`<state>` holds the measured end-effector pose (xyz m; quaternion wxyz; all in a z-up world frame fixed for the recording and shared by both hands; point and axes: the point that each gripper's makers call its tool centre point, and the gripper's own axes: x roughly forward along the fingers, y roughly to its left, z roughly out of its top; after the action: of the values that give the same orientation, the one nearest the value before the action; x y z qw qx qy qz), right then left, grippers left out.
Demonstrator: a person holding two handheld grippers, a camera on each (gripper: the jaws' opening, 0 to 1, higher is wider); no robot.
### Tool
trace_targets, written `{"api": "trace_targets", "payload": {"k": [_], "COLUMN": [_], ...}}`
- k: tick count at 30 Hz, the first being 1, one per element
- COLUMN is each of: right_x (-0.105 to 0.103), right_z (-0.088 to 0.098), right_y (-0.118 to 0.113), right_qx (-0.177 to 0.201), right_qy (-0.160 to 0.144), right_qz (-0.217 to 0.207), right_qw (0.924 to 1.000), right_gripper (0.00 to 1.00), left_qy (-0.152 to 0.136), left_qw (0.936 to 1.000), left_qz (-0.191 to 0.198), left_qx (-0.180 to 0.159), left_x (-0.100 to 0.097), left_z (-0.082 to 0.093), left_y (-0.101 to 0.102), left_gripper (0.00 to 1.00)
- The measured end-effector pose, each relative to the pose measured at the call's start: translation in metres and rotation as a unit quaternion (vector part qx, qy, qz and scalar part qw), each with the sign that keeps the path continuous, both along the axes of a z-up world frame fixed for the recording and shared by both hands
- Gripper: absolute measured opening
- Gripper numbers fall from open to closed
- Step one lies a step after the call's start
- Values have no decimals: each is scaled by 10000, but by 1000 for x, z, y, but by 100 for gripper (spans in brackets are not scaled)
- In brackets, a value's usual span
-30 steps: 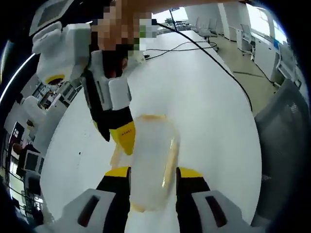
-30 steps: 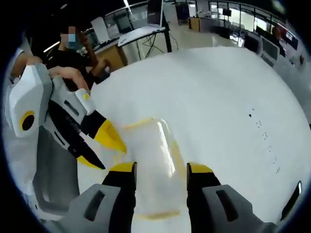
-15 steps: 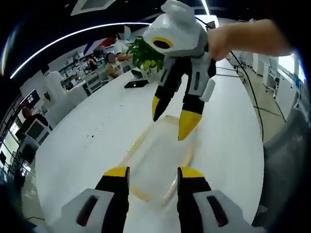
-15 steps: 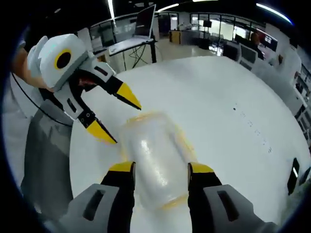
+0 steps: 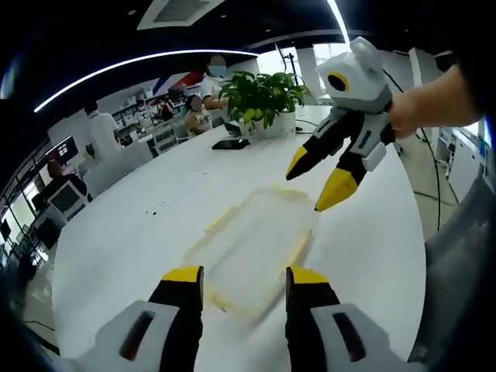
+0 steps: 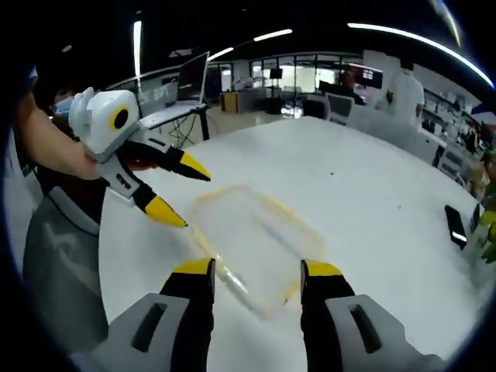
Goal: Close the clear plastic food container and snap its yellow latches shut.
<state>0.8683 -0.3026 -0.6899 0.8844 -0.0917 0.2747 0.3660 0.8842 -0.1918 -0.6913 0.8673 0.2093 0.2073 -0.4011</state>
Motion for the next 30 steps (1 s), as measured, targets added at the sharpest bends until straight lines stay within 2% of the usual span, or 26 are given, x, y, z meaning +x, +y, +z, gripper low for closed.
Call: {"api": "trace_targets", "payload": {"k": [6, 12, 19, 30], "right_x": [-5, -7, -6, -3], "right_z": [-13, -34, -48, -66], "right_y": [-11, -15, -14, -8], "right_qx": [105, 76, 104, 139], "right_qy": [4, 72, 161, 171], "right_qz": [-418, -562, -698, -578], "right_qw": [9991, 9984, 9974, 9981], "right_gripper": [41, 41, 41, 40], "left_qy": [128, 388, 600, 728], "left_qw": [9991, 9963, 9945, 9942], "left_qz": [360, 694, 786, 717], "left_qx": [-182, -314, -349, -342], "left_x": [0, 1, 3, 4], "left_z": [-12, -33, -50, -60], "left_y": [12, 26, 27, 19], "left_gripper": [36, 36, 35, 35]}}
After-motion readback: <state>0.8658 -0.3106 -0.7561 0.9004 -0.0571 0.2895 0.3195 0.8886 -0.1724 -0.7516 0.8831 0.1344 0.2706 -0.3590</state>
